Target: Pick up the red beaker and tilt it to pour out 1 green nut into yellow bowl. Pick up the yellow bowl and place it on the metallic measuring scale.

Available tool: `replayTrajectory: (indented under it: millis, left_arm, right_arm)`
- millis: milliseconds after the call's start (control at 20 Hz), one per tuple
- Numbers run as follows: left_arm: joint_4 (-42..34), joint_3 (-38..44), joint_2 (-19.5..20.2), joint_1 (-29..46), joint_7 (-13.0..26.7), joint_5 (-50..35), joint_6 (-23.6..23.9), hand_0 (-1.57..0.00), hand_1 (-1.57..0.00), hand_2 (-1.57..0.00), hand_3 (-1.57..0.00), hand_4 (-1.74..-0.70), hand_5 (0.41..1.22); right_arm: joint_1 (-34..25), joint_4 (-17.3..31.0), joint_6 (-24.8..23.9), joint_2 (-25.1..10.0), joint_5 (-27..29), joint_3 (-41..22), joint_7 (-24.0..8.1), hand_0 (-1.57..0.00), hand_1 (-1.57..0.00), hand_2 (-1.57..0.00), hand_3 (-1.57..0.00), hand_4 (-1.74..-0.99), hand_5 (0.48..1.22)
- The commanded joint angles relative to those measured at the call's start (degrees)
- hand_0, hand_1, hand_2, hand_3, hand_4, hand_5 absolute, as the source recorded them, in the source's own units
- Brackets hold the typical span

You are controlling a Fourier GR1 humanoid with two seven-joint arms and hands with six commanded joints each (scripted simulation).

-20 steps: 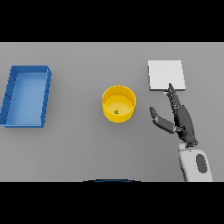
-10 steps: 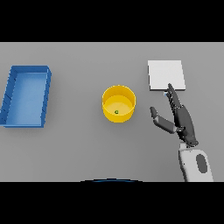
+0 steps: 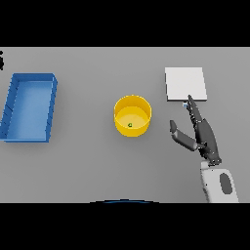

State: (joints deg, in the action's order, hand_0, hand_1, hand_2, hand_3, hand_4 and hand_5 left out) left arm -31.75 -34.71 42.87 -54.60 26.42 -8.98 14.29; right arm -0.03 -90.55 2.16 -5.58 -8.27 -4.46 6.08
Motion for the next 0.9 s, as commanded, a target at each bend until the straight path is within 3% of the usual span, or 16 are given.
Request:
replayTrajectory:
  millis: [0, 50, 150, 200, 300, 450, 500, 550, 650, 750, 850]
  left_arm:
    - [-2.9, -0.6, 0.6, 1.2, 1.7, -0.5, 1.1, -1.57, -1.57, -1.57, -1.36, -1.74, 1.221]
    - [-6.5, -0.9, 1.8, 2.9, 3.0, -1.4, 2.0, -1.57, -1.57, -1.57, -1.34, -1.74, 1.221]
    - [-12.4, -1.8, 3.3, 5.7, 6.2, -2.9, 5.3, -1.57, -1.57, -1.57, -1.32, -1.74, 1.146]
    - [-14.2, -2.3, 3.6, 6.6, 6.7, -3.4, 6.3, -1.57, -1.57, -1.57, -1.37, -1.68, 1.106]
    - [-18.8, -3.7, 4.9, 9.4, 6.7, -5.0, 7.5, -1.57, -1.57, -1.57, -1.44, -1.59, 0.962]
    - [-23.3, -4.6, 7.0, 11.6, 7.5, -7.1, 5.5, -1.57, -1.57, -1.57, -0.93, -1.25, 0.81]
    - [-25.4, -4.0, 7.5, 12.4, 6.6, -8.6, 4.6, -1.57, -1.52, -1.41, -0.85, -1.13, 0.779]
    - [-27.4, -3.3, 8.2, 13.2, 6.0, -10.3, 3.3, -1.44, -1.29, -1.16, -0.71, -1.05, 0.757]
    - [-29.8, -2.7, 9.1, 14.0, 5.7, -12.5, 1.0, -0.98, -0.83, -0.75, -0.46, -0.92, 0.716]
    - [-30.8, -3.3, 9.6, 14.0, 5.6, -12.8, -1.2, -0.63, -0.53, -0.48, -0.3, -0.85, 0.688]
    - [-30.3, -4.7, 10.3, 14.0, 6.8, -11.8, -3.0, -0.4, -0.34, -0.31, -0.19, -0.81, 0.667]
  right_arm:
    - [0.1, -0.5, -0.1, 0.0, -0.4, -0.3, -0.3, 0.0, 0.0, 0.0, 0.0, -1.323, 0.724]
    - [-0.8, -0.3, -0.3, 0.1, -0.5, -0.3, -1.2, 0.0, 0.0, 0.0, 0.0, -1.327, 0.724]
    - [-0.1, -0.6, 0.0, -0.4, 0.2, 0.2, -0.5, 0.0, 0.0, 0.0, 0.0, -1.335, 0.725]
    - [0.0, -0.3, 0.2, -0.2, 0.2, 0.1, -0.7, 0.0, 0.0, 0.0, 0.0, -1.336, 0.727]
    - [0.0, -0.4, -0.5, 0.1, -0.8, -0.4, -0.8, 0.0, 0.0, 0.0, 0.0, -1.326, 0.728]
    - [-0.6, -0.2, -0.4, 0.2, -0.6, -0.4, -0.9, 0.0, 0.0, 0.0, 0.0, -1.327, 0.73]
    - [-1.2, -0.1, -0.7, 0.4, -0.5, -0.2, -1.4, 0.0, 0.0, 0.0, 0.0, -1.325, 0.731]
    - [-0.6, -0.4, -0.8, 0.3, -0.8, -0.4, -1.0, 0.0, 0.0, 0.0, 0.0, -1.32, 0.731]
    - [-0.8, 0.3, -0.7, 0.1, -0.6, -0.1, -0.8, 0.0, 0.0, 0.0, 0.0, -1.321, 0.727]
    - [-0.2, 0.3, -0.6, 0.1, -0.6, -0.1, -0.3, 0.0, 0.0, 0.0, 0.0, -1.321, 0.725]
    - [-0.1, -0.4, -0.2, -0.4, -0.4, -0.1, -0.1, 0.0, 0.0, 0.0, 0.0, -1.316, 0.724]
